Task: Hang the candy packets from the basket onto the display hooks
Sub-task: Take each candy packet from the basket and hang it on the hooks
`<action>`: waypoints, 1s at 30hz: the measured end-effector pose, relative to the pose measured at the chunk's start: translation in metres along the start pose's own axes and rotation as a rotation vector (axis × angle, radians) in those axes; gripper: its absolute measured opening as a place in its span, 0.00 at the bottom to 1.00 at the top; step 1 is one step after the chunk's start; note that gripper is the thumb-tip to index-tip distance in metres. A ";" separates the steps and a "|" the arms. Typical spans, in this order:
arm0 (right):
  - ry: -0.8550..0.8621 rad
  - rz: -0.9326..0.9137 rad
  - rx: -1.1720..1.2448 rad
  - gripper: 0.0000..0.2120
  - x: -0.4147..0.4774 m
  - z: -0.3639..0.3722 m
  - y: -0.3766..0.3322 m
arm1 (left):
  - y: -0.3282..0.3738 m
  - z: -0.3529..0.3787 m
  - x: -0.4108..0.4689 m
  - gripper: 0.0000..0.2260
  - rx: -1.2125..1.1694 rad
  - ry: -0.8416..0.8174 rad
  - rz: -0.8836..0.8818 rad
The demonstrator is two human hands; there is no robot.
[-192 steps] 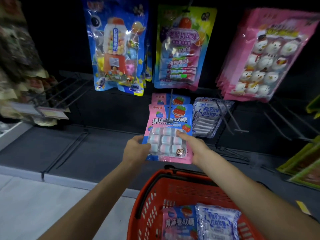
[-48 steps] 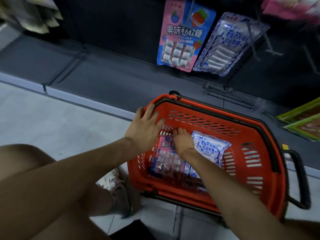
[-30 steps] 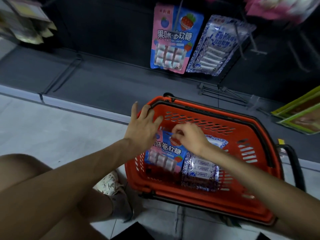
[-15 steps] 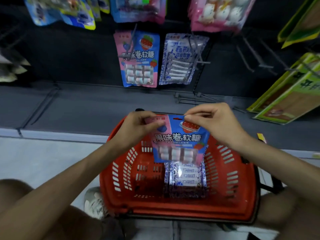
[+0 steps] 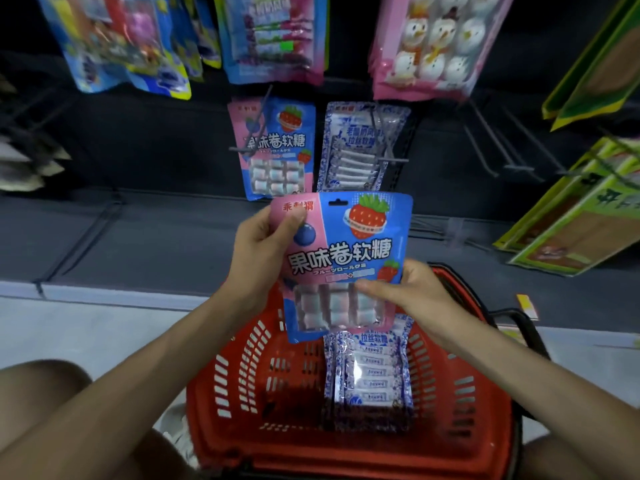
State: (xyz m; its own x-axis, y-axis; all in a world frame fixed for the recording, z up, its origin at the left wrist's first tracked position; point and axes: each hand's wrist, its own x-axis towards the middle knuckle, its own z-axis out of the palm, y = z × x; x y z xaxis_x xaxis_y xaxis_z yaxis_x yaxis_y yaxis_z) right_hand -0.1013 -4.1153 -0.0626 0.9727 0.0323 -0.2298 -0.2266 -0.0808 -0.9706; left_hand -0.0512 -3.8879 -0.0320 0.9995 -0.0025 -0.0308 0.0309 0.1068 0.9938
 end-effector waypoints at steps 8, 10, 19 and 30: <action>0.020 -0.121 0.025 0.14 0.006 0.037 -0.011 | 0.012 -0.021 0.021 0.09 -0.139 0.213 -0.041; 0.021 -0.136 0.047 0.14 0.011 0.045 -0.017 | 0.009 -0.030 0.024 0.10 -0.152 0.252 -0.063; 0.042 -0.098 0.128 0.15 0.044 0.102 -0.018 | 0.003 -0.072 0.049 0.11 -0.015 0.309 0.011; 0.057 -0.096 0.202 0.14 0.063 0.133 -0.026 | 0.004 -0.093 0.057 0.17 0.059 0.287 0.036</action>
State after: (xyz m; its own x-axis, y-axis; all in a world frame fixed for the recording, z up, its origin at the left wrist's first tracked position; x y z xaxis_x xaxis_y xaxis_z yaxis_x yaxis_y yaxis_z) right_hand -0.0407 -3.9785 -0.0617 0.9902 -0.0269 -0.1370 -0.1328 0.1212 -0.9837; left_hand 0.0059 -3.7949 -0.0395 0.9591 0.2828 -0.0162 0.0039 0.0439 0.9990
